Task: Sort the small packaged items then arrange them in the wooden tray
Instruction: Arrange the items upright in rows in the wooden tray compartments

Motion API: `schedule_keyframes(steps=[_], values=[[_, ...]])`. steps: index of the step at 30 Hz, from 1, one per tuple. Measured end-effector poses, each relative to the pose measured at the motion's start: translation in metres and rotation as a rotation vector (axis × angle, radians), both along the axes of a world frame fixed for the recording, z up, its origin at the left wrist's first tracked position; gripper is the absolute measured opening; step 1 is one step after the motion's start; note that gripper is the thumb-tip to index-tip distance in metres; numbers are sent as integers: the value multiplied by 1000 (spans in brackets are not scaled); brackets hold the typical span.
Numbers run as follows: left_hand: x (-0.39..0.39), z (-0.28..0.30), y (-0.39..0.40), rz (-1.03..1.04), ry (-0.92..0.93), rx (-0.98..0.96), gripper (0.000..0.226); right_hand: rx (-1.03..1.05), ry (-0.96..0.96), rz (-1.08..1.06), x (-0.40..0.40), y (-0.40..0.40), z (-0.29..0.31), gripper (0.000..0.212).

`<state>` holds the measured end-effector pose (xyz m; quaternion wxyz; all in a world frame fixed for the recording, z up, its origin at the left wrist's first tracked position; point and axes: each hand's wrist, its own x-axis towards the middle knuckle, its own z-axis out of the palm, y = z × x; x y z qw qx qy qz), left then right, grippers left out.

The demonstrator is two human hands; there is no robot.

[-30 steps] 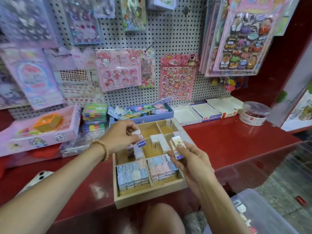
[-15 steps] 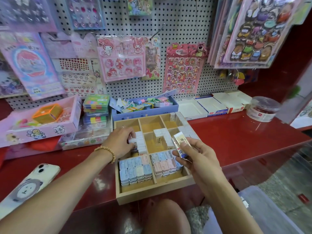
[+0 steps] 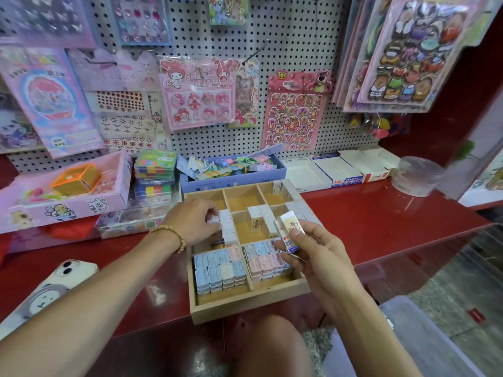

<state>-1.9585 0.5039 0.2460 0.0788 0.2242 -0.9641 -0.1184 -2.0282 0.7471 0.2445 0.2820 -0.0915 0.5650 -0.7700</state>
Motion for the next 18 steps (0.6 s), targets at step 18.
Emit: schedule_keyframes(steps=[18], values=[[20,47,55,-150,268,792,15,-14,23,-1,10,-14,5,10]])
